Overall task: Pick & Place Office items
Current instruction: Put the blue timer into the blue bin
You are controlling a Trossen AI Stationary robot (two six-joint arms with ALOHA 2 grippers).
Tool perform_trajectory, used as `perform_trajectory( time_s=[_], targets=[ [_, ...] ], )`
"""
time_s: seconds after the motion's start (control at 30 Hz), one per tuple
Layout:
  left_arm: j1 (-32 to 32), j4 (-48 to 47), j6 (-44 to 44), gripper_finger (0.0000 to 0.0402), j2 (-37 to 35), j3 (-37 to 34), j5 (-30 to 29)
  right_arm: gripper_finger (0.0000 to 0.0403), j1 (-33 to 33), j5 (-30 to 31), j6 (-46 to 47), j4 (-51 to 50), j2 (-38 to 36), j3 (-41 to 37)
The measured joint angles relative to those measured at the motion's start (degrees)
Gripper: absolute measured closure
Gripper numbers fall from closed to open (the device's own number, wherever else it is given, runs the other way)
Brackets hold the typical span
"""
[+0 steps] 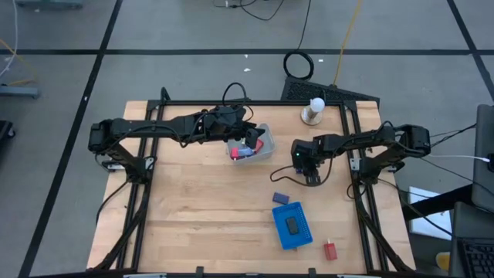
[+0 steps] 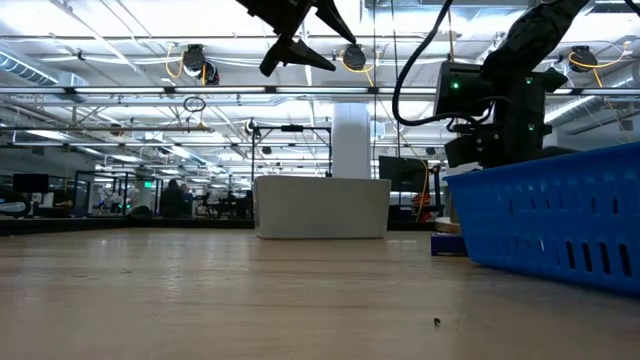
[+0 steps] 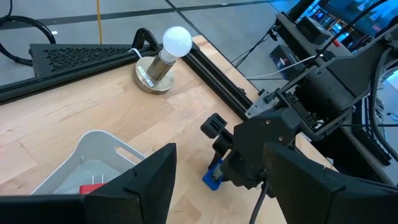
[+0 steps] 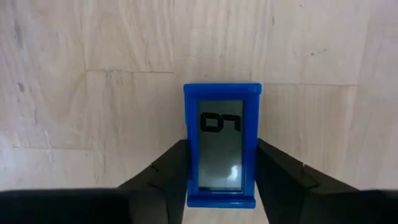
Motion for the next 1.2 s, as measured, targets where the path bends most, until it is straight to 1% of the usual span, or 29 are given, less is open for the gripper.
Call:
perform_trajectory(
  time_s=[0.2, 0.37, 0.53, 0.73, 0.9, 1.03, 1.2],
  targets=[
    [0.0, 0.0, 0.0, 0.0158, 0.0, 0.0, 0.0, 0.0260, 0.0, -0.1, 4.5, 0.1, 0.0, 0.0],
    [0.0, 0.0, 0.0, 0.0158, 0.0, 0.0, 0.0, 0.0257, 0.1, -1.1, 6.6, -0.7, -2.2, -0.3],
    [0.0, -0.2, 1.4, 0.0158, 0.0, 0.0, 0.1, 0.0260, 0.0, -0.8, 9.7, -0.6, -7.6, -0.3],
    [0.0, -0.2, 1.5, 0.0158, 0.0, 0.0, 0.1, 0.0260, 0.1, -0.6, 14.5, -0.7, -16.0, 0.2],
    [0.0, -0.2, 1.0, 0.0158, 0.0, 0.0, 0.2, 0.0260, 0.7, -0.4, 15.3, -0.4, -22.1, 2.6],
    [0.0, -0.2, 0.0, 0.0158, 0.0, 0.0, 0.3, 0.0260, 1.9, -0.4, 15.3, 1.0, -25.3, 4.9],
    [0.0, -0.2, -0.8, 0.0158, 0.0, 0.0, 0.3, 0.0260, 4.6, -0.4, 15.4, 2.9, -27.2, 8.1]
  ],
)
